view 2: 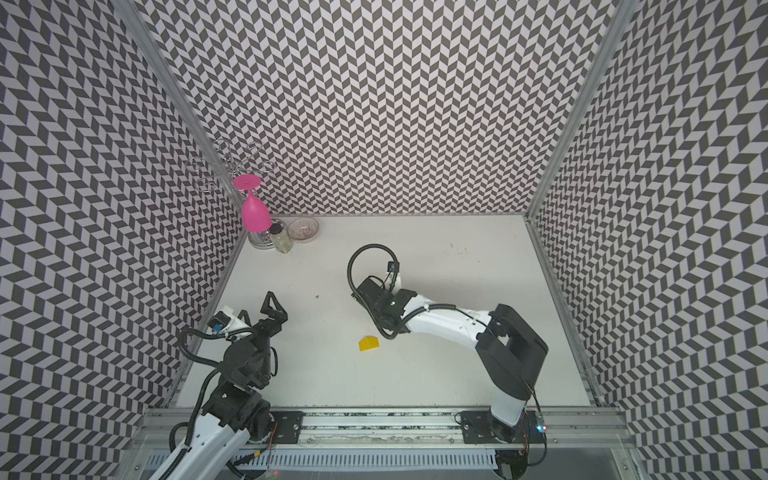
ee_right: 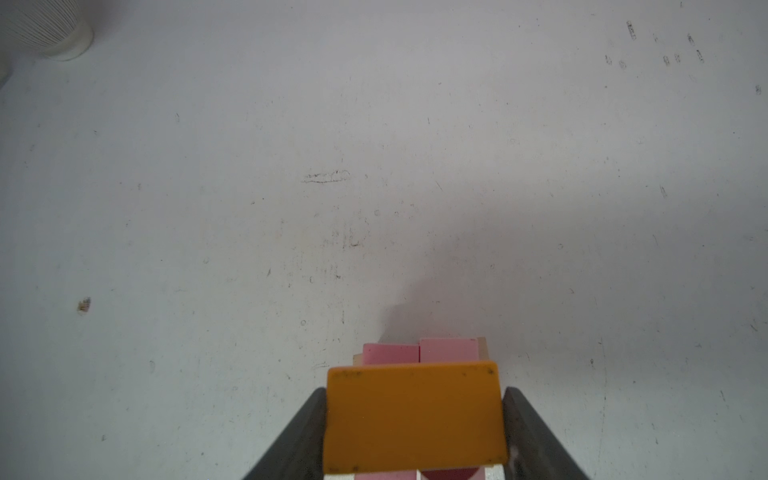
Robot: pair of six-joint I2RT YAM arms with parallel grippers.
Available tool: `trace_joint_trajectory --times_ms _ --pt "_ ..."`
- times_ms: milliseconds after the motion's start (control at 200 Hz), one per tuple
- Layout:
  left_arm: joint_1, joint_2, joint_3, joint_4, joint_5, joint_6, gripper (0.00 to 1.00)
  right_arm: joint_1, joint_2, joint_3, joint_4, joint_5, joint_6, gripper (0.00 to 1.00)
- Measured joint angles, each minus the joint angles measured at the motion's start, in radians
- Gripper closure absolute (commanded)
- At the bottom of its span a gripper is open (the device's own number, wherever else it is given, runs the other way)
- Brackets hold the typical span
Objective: Build the wood block tower
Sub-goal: 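Lower the orange block onto the cylinders and open the right gripper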
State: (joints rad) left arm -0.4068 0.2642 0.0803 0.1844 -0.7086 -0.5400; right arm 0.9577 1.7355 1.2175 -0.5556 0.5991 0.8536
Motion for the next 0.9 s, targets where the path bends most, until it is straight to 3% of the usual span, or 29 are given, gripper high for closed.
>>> trace_joint_trajectory --times_ms 741,901 --pt "0.0 0.004 0.0 0.001 0.0 0.0 0.0 0.0 0.0 0.001 0.004 -0.027 -0.046 0.28" --pt "0.0 0.04 0.0 0.012 0.016 0.009 0.0 0.0 -0.019 -0.007 0.008 -0.028 -0.053 0.28"
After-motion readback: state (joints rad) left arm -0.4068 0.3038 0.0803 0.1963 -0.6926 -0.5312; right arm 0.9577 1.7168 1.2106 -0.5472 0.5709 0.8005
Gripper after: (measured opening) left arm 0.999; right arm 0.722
